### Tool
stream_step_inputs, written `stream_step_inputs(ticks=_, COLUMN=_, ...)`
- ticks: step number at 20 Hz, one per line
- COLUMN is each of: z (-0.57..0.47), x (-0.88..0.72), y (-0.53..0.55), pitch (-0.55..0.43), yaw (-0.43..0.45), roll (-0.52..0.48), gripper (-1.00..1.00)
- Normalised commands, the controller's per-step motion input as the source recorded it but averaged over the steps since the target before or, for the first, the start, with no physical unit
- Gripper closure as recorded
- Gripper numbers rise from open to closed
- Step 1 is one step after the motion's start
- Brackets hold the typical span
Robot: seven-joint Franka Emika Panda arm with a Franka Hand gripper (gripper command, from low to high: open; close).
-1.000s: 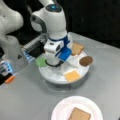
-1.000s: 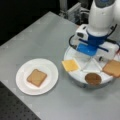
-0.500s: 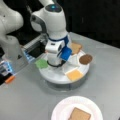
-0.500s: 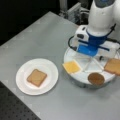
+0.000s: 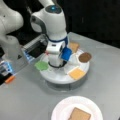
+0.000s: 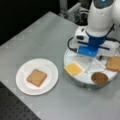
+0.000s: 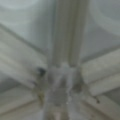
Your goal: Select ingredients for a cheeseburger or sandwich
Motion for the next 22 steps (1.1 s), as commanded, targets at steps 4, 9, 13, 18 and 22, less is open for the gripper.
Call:
stream_step_inputs(ticks=4, z=-0.12, x=-0.21, y=-0.14, pitch=-0.137, yaw=0.167, roll=0.075, gripper=-1.00)
stream_step_inputs(ticks=9, z=-0.09, x=-0.22, y=-0.13, pitch=-0.119, yaw=0.225, roll=0.089, gripper=-1.00)
stream_step_inputs(ticks=13, z=-0.05, x=-0.22, y=-0.13, pitch=-0.096, yaw=0.247, roll=0.115, gripper=-1.00)
stream_step_inputs(ticks=18, z=-0.05, x=-0.21, y=-0.13, pitch=-0.107, yaw=0.173, roll=0.098, gripper=-1.00)
stream_step_inputs(ticks=22, z=-0.09, x=-0.20, y=-0.10, pitch=-0.139, yaw=0.111, roll=0.047, gripper=-1.00)
